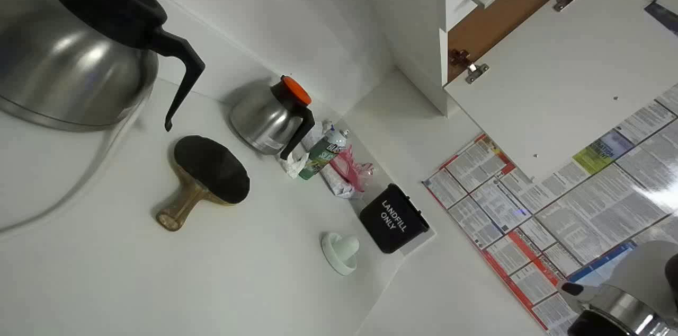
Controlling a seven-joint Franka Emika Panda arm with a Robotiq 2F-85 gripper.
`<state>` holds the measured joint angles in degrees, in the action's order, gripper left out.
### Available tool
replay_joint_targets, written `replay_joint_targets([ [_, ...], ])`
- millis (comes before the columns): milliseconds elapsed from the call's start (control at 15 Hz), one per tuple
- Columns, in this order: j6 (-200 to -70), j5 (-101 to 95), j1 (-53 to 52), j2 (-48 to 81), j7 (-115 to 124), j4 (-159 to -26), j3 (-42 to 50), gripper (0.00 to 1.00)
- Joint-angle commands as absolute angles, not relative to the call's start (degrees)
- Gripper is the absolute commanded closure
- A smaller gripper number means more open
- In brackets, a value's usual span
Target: Take the object and put it in the cupboard
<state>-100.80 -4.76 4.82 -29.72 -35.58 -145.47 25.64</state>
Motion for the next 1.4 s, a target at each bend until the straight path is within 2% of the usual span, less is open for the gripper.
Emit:
replay_joint_targets([
  [0, -100.76, -3.86, 6.88, -29.24, -36.46, -145.41, 23.75, 0.0],
  [333, -100.76, -3.86, 6.87, -29.23, -36.46, -145.41, 23.75, 0.0],
  [533, -105.85, -2.21, 5.02, -28.08, -34.36, -146.13, 20.78, 0.0],
  [1000, -136.87, 9.53, -3.15, -12.9, -25.48, -142.76, 10.26, 0.0],
  [1333, -154.17, 10.85, -3.34, 2.03, -19.13, -135.33, 5.36, 0.0],
])
